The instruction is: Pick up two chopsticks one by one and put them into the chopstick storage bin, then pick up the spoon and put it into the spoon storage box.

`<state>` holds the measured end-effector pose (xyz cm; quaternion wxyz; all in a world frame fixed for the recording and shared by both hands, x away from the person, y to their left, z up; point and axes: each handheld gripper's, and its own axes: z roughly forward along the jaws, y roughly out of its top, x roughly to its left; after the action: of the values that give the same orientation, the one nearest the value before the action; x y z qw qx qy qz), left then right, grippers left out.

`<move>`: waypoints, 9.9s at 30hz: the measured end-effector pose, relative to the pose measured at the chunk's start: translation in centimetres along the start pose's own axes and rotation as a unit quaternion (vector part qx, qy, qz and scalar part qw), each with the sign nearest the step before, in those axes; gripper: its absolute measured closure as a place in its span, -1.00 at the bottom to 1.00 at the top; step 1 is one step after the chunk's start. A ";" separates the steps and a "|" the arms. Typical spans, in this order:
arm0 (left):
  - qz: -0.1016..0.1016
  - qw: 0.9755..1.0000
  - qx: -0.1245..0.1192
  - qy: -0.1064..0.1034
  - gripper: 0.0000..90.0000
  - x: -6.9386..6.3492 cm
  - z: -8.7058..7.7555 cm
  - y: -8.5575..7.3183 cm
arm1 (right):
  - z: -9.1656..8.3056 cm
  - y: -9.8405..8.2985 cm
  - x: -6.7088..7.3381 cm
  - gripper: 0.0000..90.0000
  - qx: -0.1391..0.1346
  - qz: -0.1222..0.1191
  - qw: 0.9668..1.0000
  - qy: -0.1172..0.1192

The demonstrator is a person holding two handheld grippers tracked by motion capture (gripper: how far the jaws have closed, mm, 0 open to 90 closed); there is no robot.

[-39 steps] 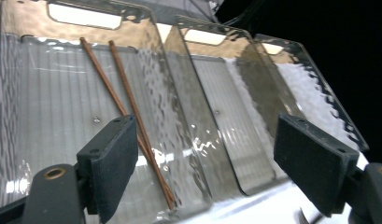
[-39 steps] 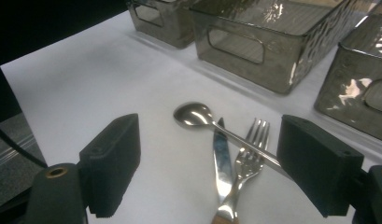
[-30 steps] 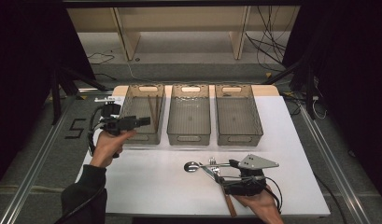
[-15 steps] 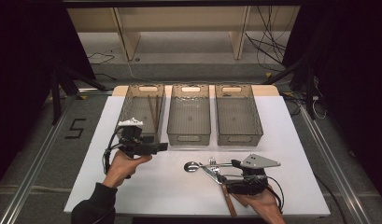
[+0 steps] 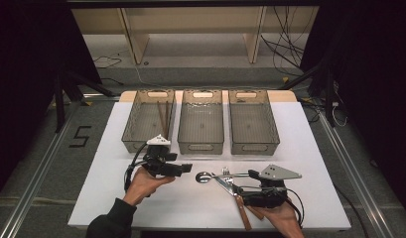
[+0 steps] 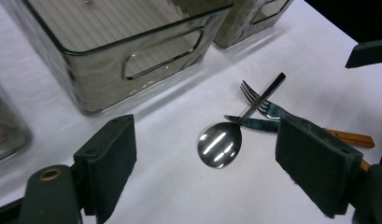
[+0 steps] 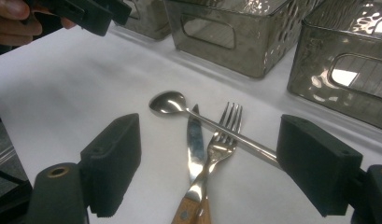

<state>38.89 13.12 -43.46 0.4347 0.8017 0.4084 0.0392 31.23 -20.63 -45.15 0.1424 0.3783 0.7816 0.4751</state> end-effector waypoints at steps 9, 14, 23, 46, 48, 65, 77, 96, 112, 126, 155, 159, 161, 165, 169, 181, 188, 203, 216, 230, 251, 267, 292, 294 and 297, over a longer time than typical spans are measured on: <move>0.029 0.999 0.021 0.009 -0.56 -1.4 1.6 -0.3 | -0.1 -0.4 -0.4 -0.49 0.001 0.008 1.000 -0.001; 0.047 0.998 0.033 0.018 -0.56 -1.8 2.3 -0.5 | -0.2 -0.4 -0.5 -0.49 -0.003 0.009 1.000 -0.004; 0.069 0.996 0.052 0.021 -0.57 -2.7 3.7 -0.9 | -0.3 -0.5 -0.6 -0.49 -0.003 0.013 1.000 -0.008; 0.128 0.987 0.094 0.019 -0.34 -3.9 6.5 -0.9 | -0.4 -0.5 -0.9 -0.49 -0.002 0.015 1.000 -0.010; 0.135 0.986 0.096 0.018 -0.31 -4.2 6.8 -0.9 | -0.4 -0.5 -0.9 -0.49 -0.001 0.016 1.000 -0.010; 0.168 0.977 0.121 0.039 -0.13 -4.3 8.8 -0.7 | -0.4 -0.5 -0.9 -0.48 -0.002 0.017 1.000 -0.009; 0.197 0.972 0.125 0.038 0.18 -4.6 8.8 -0.7 | -0.5 -0.4 -0.9 -0.48 -0.004 0.018 1.000 -0.008; 0.223 0.965 0.140 0.017 0.26 -4.6 8.7 -0.4 | -0.5 -0.4 -0.9 -0.48 -0.003 0.018 1.000 -0.008; 0.219 0.962 0.164 0.007 0.28 -4.7 8.5 -0.1 | -0.6 -0.4 -1.0 -0.48 -0.004 0.018 1.000 -0.008; 0.189 0.965 0.184 0.001 0.31 -4.5 8.6 0.5 | -0.7 -0.4 -1.0 -0.48 -0.005 0.020 1.000 -0.008; 0.173 0.968 0.179 0.014 0.83 -4.0 8.7 0.9 | -0.8 -0.4 -1.1 -0.47 -0.005 0.021 1.000 -0.008; 0.171 0.969 0.180 0.007 0.95 -4.1 8.7 0.8 | -0.8 -0.4 -1.1 -0.47 -0.006 0.021 1.000 -0.008; 0.174 0.968 0.179 0.005 0.95 -4.1 8.6 0.8 | -0.8 -0.4 -1.1 -0.47 -0.006 0.021 1.000 -0.008; 0.182 0.968 0.175 -0.004 0.96 -4.3 8.4 0.9 | -0.8 -0.4 -1.1 -0.47 -0.005 0.021 1.000 -0.007; 0.190 0.967 0.167 -0.011 0.96 -4.6 7.8 1.1 | -0.8 -0.4 -1.2 -0.47 -0.006 0.021 1.000 -0.007; 0.186 0.972 0.139 -0.026 0.96 -4.8 5.3 2.1 | -0.9 -0.4 -1.2 -0.47 -0.007 0.023 1.000 -0.010; 0.175 0.978 0.105 -0.034 0.96 -4.6 3.0 3.4 | -1.0 -0.4 -1.2 -0.47 -0.008 0.023 1.000 -0.010; 0.082 0.996 0.019 0.000 0.96 0.2 0.7 8.3 | -0.9 -0.5 -1.2 -0.48 -0.012 0.022 1.000 -0.008; 0.045 0.998 0.018 0.038 0.96 3.1 3.2 11.5 | -0.9 -0.5 -1.1 -0.48 -0.011 0.021 1.000 -0.006; 0.033 0.998 0.013 0.060 0.96 4.1 4.7 12.4 | -0.9 -0.5 -1.1 -0.48 -0.011 0.021 1.000 -0.005; 0.029 0.996 0.017 0.088 0.94 4.8 6.2 12.2 | -0.9 -0.5 -1.1 -0.48 -0.011 0.022 1.000 -0.004; 0.009 0.993 0.014 0.117 0.19 4.3 6.0 12.8 | -1.1 -0.5 -1.2 -0.48 -0.013 0.023 1.000 -0.005; 0.012 0.996 -0.079 0.036 -0.51 0.9 -1.3 6.7 | -0.6 -0.3 0.3 -0.47 0.020 0.004 1.000 -0.018; 0.014 0.996 -0.079 0.037 -0.52 0.9 -1.8 5.9 | -0.4 -0.4 0.6 -0.46 0.029 0.001 0.999 -0.022; 0.016 0.995 -0.087 0.035 -0.53 0.8 -2.4 5.0 | -0.2 -0.5 1.2 -0.45 0.035 -0.002 0.999 -0.019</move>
<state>41.54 13.84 -38.62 0.4881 0.7653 0.4052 0.1096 30.13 -20.01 -45.30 0.1449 0.3906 0.7958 0.4395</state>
